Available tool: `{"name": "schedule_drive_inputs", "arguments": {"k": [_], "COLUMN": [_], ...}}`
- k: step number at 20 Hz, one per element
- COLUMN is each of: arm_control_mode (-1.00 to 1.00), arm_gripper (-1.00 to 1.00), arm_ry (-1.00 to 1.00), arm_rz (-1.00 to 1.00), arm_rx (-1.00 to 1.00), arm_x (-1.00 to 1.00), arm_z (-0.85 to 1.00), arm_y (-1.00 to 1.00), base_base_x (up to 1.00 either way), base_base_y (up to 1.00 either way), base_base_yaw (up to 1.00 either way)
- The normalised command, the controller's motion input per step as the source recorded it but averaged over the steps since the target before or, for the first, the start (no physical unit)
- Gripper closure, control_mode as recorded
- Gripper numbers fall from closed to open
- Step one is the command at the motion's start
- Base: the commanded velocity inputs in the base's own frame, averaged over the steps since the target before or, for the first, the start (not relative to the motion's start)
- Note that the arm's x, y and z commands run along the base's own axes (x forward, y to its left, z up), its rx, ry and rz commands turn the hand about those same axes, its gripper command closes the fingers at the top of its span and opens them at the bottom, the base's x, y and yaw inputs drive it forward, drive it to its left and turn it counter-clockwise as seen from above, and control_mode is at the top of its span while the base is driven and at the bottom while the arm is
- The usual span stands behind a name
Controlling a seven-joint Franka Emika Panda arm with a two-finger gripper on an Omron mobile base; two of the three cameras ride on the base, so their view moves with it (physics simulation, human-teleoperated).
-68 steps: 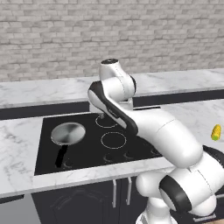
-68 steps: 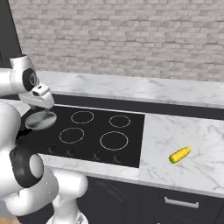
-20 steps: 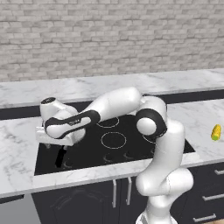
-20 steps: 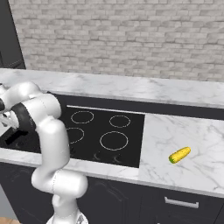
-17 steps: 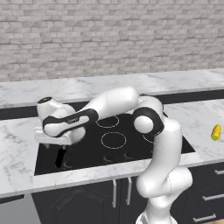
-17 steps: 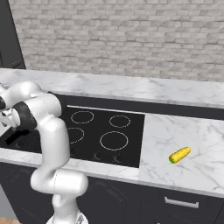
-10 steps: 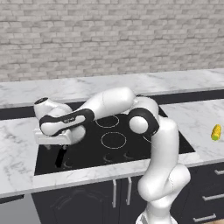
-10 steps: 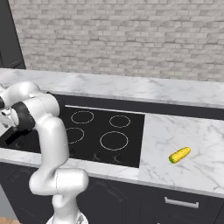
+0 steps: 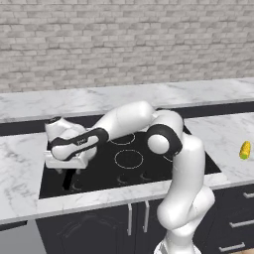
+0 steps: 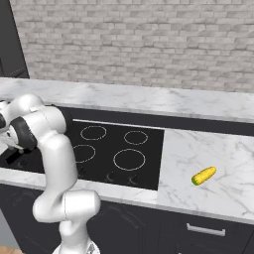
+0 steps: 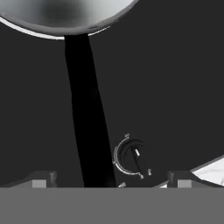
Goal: Put the potato and corn in the pan. Then turn on the front left burner and set the heat to medium.
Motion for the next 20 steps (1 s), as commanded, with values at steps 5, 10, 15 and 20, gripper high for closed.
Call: {"name": "schedule_drive_inputs", "arguments": {"k": [5, 10, 15, 20], "arm_control_mode": [-1.00, -1.00, -1.00, -1.00], "arm_gripper": [-1.00, -1.00, -1.00, -1.00], "arm_ry": [0.02, 0.02, 0.00, 0.00], "arm_rz": [0.00, 0.00, 0.00, 0.00], "arm_rx": [0.00, 0.00, 0.00, 0.00], "arm_x": [0.02, 0.08, 0.06, 0.02], "arm_z": [-0.03, -0.04, -0.15, -0.15], "arm_y": [0.02, 0.05, 0.08, 0.14], "base_base_x": [0.00, 0.00, 0.00, 0.00], "base_base_y": [0.00, 0.00, 0.00, 0.00], "base_base_yaw": [0.00, 0.00, 0.00, 0.00]}}
